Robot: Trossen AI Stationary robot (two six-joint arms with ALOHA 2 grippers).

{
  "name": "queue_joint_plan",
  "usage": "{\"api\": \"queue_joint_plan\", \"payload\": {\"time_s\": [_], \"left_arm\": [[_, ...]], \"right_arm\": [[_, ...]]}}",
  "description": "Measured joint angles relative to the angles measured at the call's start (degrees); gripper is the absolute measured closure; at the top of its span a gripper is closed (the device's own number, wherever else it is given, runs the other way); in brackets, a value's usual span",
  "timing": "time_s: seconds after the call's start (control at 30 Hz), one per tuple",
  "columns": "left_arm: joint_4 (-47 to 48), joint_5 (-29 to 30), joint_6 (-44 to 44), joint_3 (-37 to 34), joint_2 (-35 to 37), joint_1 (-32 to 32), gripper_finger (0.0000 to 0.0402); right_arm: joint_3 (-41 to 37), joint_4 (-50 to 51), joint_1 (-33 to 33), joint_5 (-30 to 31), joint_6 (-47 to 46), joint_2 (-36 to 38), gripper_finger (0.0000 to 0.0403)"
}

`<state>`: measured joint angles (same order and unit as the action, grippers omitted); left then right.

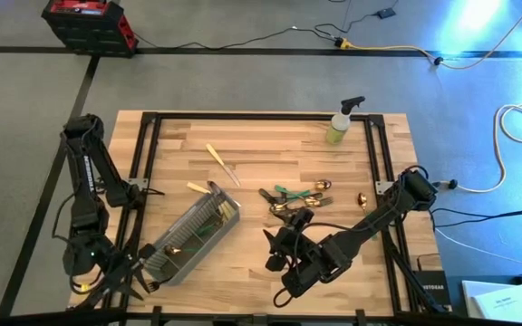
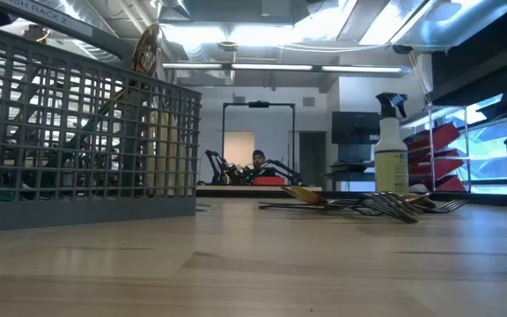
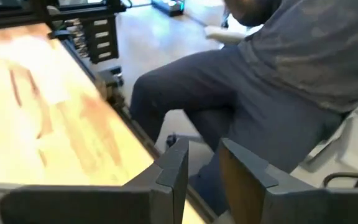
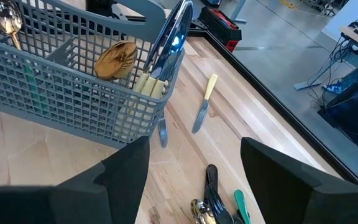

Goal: Sort silverware
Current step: Put the fork into the silverware tray

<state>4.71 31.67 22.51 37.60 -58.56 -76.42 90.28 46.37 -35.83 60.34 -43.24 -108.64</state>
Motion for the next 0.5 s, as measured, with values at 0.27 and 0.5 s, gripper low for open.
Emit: {"api": "queue_joint_plan", "payload": {"time_s": [0.27, 0.5], "left_arm": [[1.18, 1.17, -0.01, 0.00, 0.21, 0.02, 0.0338], [0.76, 1.19, 0.18, 0.39, 0.24, 0.02, 0.0338]], "right_arm": [[0.00, 0.02, 0.00, 0.00, 0.00, -0.02, 0.0166], [0.00, 0.00, 0.00, 0.00, 0.00, -0.02, 0.0166]]}}
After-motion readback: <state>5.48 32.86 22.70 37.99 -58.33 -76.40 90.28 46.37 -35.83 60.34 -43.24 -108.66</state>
